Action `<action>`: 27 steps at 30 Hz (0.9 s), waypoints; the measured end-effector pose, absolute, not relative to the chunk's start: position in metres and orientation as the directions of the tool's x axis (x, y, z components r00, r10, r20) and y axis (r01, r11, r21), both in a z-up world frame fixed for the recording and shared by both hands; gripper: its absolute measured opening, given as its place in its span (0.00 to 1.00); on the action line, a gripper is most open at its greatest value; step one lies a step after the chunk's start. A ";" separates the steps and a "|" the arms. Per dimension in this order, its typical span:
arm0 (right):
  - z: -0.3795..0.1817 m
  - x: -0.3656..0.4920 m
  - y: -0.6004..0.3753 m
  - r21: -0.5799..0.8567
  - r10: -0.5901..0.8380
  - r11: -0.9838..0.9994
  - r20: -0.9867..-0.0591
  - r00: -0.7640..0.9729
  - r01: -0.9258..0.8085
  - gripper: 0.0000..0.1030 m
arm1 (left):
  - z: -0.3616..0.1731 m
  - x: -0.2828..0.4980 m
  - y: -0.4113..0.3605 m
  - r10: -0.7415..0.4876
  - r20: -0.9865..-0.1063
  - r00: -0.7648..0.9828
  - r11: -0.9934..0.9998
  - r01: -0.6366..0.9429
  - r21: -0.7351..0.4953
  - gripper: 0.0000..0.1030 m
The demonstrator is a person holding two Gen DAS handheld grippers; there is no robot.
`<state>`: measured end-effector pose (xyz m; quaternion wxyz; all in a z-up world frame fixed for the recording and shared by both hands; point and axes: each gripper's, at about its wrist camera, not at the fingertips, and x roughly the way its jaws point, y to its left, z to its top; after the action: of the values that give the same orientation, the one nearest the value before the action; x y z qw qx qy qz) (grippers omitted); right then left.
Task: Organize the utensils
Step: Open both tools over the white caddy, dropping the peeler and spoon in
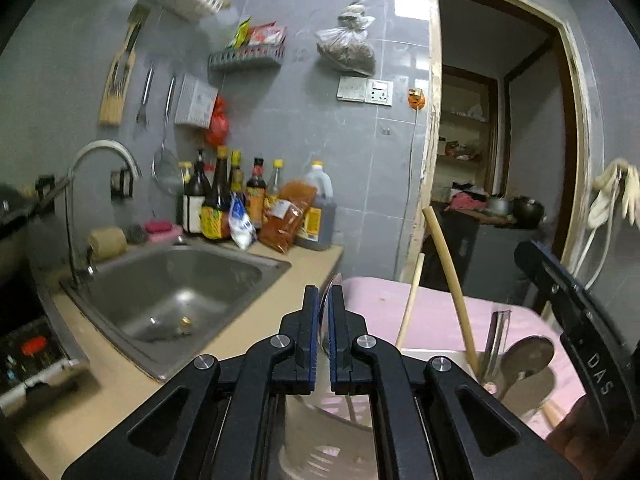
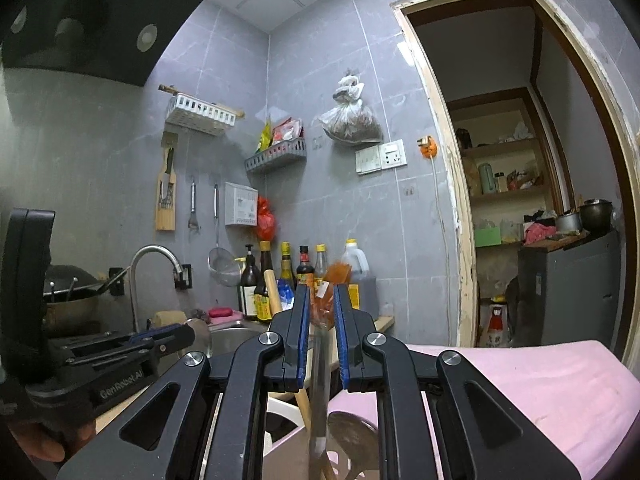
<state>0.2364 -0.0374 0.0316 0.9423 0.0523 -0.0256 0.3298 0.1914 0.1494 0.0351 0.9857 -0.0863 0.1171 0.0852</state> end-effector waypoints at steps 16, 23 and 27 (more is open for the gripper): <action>0.048 0.222 -0.073 0.138 0.585 0.791 0.119 0.803 -0.596 0.39 | 0.072 0.166 0.133 0.038 -0.236 0.971 0.981 -0.081 -0.177 0.11; 0.052 0.206 -0.116 0.122 0.524 0.838 0.087 0.847 -0.531 0.59 | 0.083 0.154 0.107 -0.019 -0.204 0.979 0.985 -0.016 -0.171 0.35; 0.051 0.191 -0.147 0.093 0.487 0.865 0.074 0.870 -0.492 0.79 | 0.084 0.150 0.088 -0.043 -0.206 0.978 0.989 0.012 -0.148 0.45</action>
<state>0.1907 -0.1473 0.0507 0.9655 0.0544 -0.0240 0.2537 0.1503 0.0881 0.0844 0.9917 -0.0732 0.1048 -0.0137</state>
